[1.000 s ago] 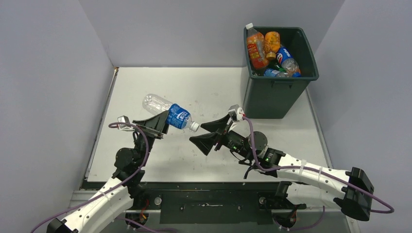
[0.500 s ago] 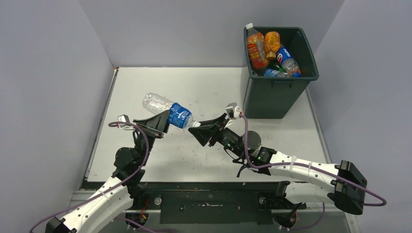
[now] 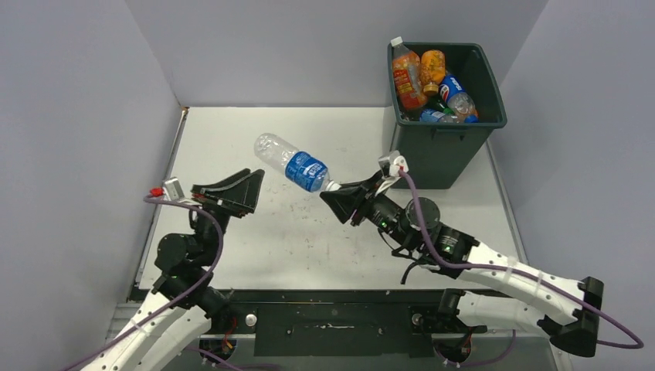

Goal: Put the plastic bottles in the bin
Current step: Place the plastic bottle in the trash bin.

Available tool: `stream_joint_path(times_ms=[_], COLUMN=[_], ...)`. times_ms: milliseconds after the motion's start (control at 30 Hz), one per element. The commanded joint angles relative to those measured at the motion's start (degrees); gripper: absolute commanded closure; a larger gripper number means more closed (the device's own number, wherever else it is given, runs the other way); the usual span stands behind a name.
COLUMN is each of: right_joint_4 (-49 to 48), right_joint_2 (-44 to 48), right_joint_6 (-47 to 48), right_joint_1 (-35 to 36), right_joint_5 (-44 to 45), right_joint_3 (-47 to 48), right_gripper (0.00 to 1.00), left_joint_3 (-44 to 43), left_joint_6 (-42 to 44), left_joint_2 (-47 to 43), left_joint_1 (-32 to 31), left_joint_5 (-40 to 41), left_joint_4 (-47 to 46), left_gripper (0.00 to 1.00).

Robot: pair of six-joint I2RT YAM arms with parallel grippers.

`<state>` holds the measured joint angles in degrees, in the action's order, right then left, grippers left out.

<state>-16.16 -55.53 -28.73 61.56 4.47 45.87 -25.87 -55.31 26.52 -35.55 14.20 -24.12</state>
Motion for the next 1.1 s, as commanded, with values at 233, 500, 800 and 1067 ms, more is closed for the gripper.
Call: stream_joint_path(times_ms=[233,500,800,1067], right_joint_4=[57.9,64.2,65.4,65.4], right_joint_2=[-0.7,-6.0,-10.3,-10.2], right_joint_6=[5.8,7.1,7.3,7.9], right_joint_1=[-0.4,-0.5,-0.5,-0.4], right_joint_5=[8.8,-2.3,-8.0,-12.1], right_joint_3=[29.2,37.9,44.2,45.0], right_gripper=[0.95,0.95,0.95,0.95], left_joint_3=[-21.8,-23.1,-22.7,-19.4], left_joint_6=[83.5,111.0,116.0,115.9], left_joint_2=[4.5,9.5,17.2,20.4], left_joint_1=[-1.1,-9.9,-26.1,-26.1], left_joint_5=[-26.1,-29.4,-14.8,-8.1], left_joint_4=[34.7,38.1,40.3,30.2], left_gripper=[0.04,0.04,0.04,0.06])
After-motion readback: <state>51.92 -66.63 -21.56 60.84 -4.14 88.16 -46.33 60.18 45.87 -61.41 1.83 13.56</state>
